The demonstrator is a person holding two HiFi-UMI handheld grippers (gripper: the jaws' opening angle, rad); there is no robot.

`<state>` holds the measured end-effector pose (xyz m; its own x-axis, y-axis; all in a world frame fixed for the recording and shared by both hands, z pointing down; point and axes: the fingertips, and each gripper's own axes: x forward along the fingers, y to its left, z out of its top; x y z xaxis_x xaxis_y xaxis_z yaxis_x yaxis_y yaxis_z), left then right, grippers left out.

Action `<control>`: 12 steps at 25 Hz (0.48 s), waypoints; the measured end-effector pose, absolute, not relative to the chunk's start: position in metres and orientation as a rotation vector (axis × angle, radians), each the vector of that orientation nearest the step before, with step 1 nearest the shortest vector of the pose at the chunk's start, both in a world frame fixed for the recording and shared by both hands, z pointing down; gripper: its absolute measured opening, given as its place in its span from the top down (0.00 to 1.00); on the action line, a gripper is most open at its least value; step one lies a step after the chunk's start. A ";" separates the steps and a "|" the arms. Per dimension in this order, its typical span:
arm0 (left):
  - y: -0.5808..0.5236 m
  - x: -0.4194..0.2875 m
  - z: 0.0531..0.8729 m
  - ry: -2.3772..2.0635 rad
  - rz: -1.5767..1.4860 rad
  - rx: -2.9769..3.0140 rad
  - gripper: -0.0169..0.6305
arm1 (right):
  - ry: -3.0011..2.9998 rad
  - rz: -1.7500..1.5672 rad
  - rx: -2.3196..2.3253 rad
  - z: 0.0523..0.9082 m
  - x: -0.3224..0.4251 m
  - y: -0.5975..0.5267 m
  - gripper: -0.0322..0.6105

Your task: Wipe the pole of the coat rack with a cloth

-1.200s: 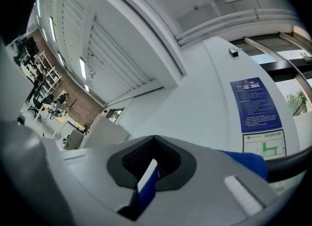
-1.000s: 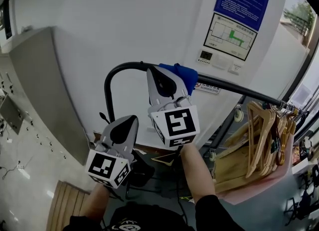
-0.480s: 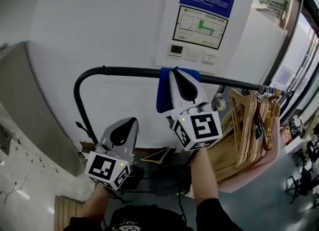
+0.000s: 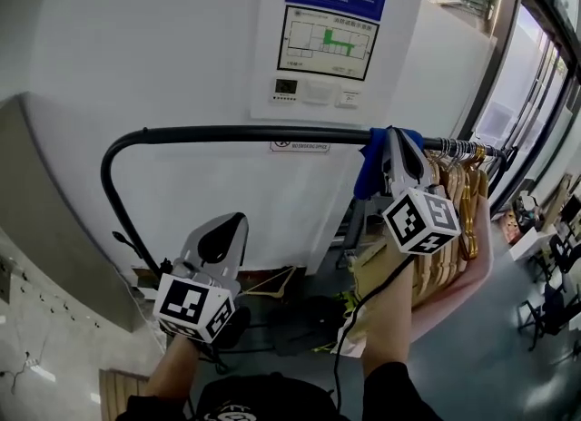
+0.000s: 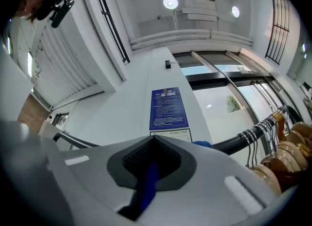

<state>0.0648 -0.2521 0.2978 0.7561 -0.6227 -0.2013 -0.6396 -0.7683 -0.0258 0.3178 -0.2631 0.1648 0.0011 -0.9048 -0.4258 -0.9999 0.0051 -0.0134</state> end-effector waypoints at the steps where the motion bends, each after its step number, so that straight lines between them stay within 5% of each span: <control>1: -0.255 0.063 0.299 1.044 0.277 -2.854 0.97 | 1.970 0.420 -1.965 0.165 0.321 -0.262 0.95; 12: -0.254 0.025 0.289 1.161 0.296 -2.786 0.97 | 2.179 0.505 -1.856 0.167 0.219 -0.281 0.95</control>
